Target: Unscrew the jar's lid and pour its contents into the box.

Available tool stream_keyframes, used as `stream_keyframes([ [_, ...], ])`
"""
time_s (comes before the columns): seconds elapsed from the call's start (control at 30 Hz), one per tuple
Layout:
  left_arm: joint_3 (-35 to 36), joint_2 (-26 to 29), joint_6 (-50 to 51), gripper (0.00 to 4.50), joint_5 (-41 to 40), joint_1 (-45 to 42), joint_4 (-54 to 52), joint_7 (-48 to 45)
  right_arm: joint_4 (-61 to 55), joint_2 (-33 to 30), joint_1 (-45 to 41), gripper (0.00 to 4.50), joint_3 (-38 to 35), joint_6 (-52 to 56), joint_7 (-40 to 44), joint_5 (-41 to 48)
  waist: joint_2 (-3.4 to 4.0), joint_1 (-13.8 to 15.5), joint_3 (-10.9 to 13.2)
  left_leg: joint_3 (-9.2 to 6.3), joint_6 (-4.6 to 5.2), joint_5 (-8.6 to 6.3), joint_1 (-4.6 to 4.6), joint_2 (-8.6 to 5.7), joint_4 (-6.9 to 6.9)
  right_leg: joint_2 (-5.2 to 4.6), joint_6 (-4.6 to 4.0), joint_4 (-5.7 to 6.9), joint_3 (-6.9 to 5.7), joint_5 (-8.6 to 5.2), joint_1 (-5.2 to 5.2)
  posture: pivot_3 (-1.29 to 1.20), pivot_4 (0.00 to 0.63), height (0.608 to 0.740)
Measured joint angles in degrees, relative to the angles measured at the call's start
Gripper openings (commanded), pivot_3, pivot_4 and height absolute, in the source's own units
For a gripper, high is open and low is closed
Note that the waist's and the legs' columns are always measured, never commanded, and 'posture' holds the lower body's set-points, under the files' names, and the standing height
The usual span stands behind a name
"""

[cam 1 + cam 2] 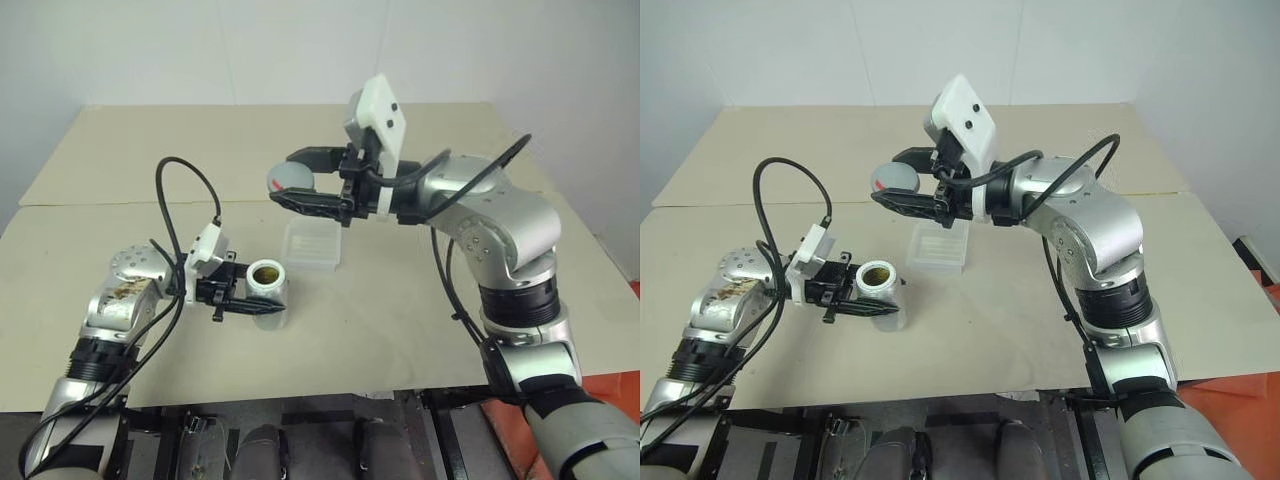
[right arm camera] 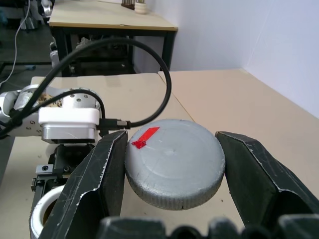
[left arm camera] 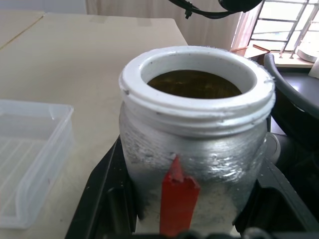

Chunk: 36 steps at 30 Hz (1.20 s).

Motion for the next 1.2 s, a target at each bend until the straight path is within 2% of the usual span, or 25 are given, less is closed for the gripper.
stream_keyframes([
  [0.3, 3.7, -0.3, -0.1, 1.96, -0.4, -4.3, 2.7, 4.3, 2.8, -5.2, 9.8, 2.78, -1.5, -0.3, -5.0, -5.3, -0.01, 0.1, 0.0, -0.01, 0.01, 0.0, -0.04, -0.01, 0.01, 0.0, 0.0, -0.05, -0.02, 0.0, 0.02, 0.0, 0.15, 0.74],
  [0.47, 5.5, -0.6, -0.3, 1.96, -0.4, -6.7, 4.4, 7.4, 6.8, -6.0, 12.8, 2.78, -3.0, -0.8, -8.6, -8.4, 0.0, 0.0, 0.0, -0.01, 0.0, 0.0, -0.01, -0.01, 0.0, 0.0, 0.0, -0.06, -0.02, 0.0, 0.03, 0.0, 0.15, 0.74],
  [0.93, 6.8, -1.6, -0.8, 1.96, -0.4, -4.7, 3.3, 12.3, 30.4, 0.8, 13.1, 2.78, 1.2, -7.4, -19.8, -22.4, 0.0, -0.3, 0.0, 0.0, -0.03, 0.02, -0.02, 0.0, -0.02, 0.0, 0.01, -0.07, 0.0, 0.0, 0.0, 0.0, 0.15, 0.74],
  [1.1, 8.1, -1.6, -0.8, 1.96, -0.4, -4.9, 3.1, 15.0, 28.8, 0.2, 14.9, 4.4, 0.7, -8.1, -18.6, -22.7, 0.0, 0.0, 0.0, -0.01, -0.03, 0.03, -0.02, 0.0, -0.02, 0.0, 0.01, -0.08, 0.0, 0.0, 0.02, 0.0, 0.15, 0.74],
  [1.2, 8.5, -1.6, -0.9, 1.96, -0.3, -6.0, 3.8, 15.9, 21.7, -3.1, 17.5, 4.46, 0.6, -4.3, -13.0, -19.9, 0.0, 0.1, 0.0, -0.01, -0.01, 0.02, -0.07, -0.01, 0.0, 0.0, 0.02, -0.12, 0.0, 0.01, 0.0, 0.0, 0.15, 0.74],
])
